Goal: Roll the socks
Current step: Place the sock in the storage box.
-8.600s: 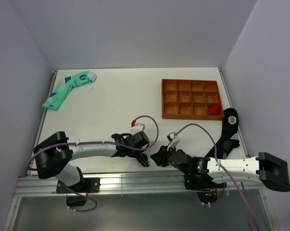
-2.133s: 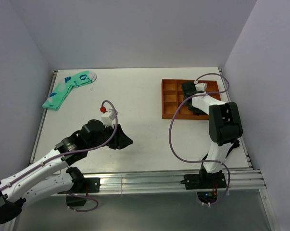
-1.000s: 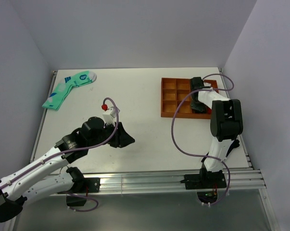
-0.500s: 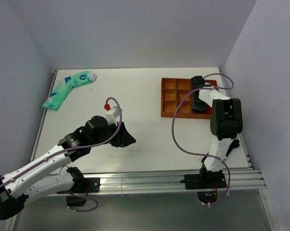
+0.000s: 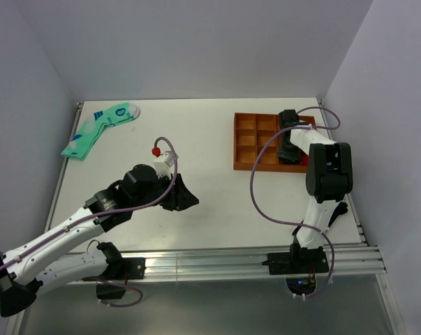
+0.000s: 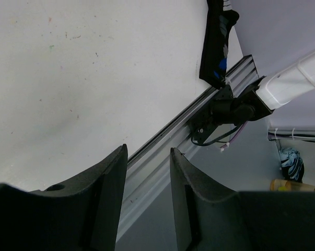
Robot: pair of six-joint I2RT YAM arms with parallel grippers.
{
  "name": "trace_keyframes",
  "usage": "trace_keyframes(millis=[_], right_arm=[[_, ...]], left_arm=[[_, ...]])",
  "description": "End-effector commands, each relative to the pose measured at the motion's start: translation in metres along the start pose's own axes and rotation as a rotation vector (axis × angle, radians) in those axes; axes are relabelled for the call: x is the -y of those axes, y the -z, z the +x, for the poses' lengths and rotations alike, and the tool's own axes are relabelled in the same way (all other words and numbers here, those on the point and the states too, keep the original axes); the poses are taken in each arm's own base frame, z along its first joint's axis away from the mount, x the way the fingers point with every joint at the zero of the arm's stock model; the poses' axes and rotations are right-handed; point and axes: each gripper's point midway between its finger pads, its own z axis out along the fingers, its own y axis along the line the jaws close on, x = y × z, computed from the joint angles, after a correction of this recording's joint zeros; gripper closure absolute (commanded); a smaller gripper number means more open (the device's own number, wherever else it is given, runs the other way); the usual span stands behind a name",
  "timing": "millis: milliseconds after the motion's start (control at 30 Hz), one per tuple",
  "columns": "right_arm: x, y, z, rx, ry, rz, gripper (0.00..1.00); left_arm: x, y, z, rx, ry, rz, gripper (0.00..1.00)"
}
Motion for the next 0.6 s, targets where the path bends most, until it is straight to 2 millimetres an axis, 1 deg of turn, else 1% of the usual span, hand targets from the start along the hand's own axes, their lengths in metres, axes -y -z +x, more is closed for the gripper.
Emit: trace_keyframes(millis=[0,100,300,467,567], right_arm=[[-0.004,-0.009,0.037,-0.146,0.032,-0.032,0.68],[-0.004,-0.008,0.037,-0.138,0.031,-0.039,0.61],[-0.005,-0.005,0.036,-0.128,0.022,-0.050,0.58],[-0.007,0.005,0.031,-0.106,0.012,-0.077,0.56],[-0.006,0.013,0.024,-0.080,0.002,-0.083,0.53]], left_arm=[[0.017,0.007,-0.016,0.035,-0.023,0.044,0.56],[0.018,0.007,-0.017,0.036,-0.025,0.046,0.56],[0.018,0.005,-0.016,0.030,-0.025,0.048,0.56],[0.018,0.003,-0.016,0.026,-0.029,0.048,0.56],[0.019,0.002,-0.017,0.025,-0.029,0.051,0.56]])
